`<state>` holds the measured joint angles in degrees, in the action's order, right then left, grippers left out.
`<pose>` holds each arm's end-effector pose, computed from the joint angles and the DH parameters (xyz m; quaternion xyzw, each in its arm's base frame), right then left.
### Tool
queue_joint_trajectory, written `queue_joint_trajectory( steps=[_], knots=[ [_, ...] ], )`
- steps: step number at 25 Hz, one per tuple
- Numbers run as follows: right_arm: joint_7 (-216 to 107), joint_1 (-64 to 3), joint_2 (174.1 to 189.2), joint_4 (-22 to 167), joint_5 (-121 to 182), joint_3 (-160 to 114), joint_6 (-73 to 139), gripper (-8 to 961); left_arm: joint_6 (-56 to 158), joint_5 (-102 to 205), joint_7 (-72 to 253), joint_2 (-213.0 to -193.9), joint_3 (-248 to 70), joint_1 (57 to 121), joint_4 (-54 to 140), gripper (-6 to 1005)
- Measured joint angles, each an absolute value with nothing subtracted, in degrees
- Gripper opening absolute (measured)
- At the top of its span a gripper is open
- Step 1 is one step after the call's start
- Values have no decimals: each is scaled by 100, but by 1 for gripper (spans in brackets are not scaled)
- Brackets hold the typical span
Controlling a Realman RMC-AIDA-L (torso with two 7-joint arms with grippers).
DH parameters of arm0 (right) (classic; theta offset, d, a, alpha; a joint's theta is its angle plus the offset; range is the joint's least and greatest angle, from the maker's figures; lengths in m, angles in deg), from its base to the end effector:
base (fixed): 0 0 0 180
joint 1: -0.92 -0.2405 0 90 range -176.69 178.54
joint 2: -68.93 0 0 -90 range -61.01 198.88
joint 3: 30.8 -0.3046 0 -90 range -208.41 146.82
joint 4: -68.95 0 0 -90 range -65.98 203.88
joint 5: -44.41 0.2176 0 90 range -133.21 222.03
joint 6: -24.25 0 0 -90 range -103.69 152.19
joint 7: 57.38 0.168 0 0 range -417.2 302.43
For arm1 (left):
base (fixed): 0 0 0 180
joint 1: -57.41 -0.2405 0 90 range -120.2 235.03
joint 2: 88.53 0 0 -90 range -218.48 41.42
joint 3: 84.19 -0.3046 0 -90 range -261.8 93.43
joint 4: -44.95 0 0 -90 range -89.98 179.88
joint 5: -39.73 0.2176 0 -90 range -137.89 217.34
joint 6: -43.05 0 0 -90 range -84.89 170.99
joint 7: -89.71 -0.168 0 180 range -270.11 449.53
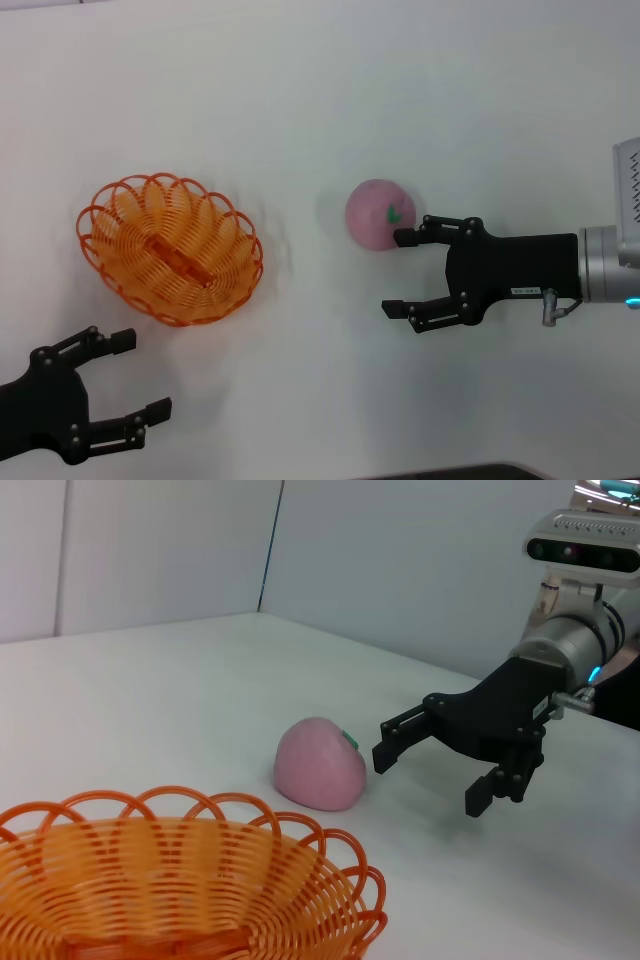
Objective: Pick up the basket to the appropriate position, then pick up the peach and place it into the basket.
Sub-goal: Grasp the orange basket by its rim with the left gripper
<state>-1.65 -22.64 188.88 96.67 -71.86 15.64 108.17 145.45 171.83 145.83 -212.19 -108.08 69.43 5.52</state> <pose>0.3449 0.2978 -0.1005 -0.9688 0.1319 0.1769 0.1126 -0.3816 0.2076 -0.0627 -0.9439 -0.2116 -0.2183 0.1287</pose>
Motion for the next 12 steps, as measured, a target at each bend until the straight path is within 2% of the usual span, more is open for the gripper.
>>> queue_joint_trajectory(
  steps=[12],
  knots=[
    [-158, -2281, 18899, 9649, -7187, 1570, 10819, 956, 14571, 17150, 14770, -21214, -10765, 6964, 574, 919]
  ],
)
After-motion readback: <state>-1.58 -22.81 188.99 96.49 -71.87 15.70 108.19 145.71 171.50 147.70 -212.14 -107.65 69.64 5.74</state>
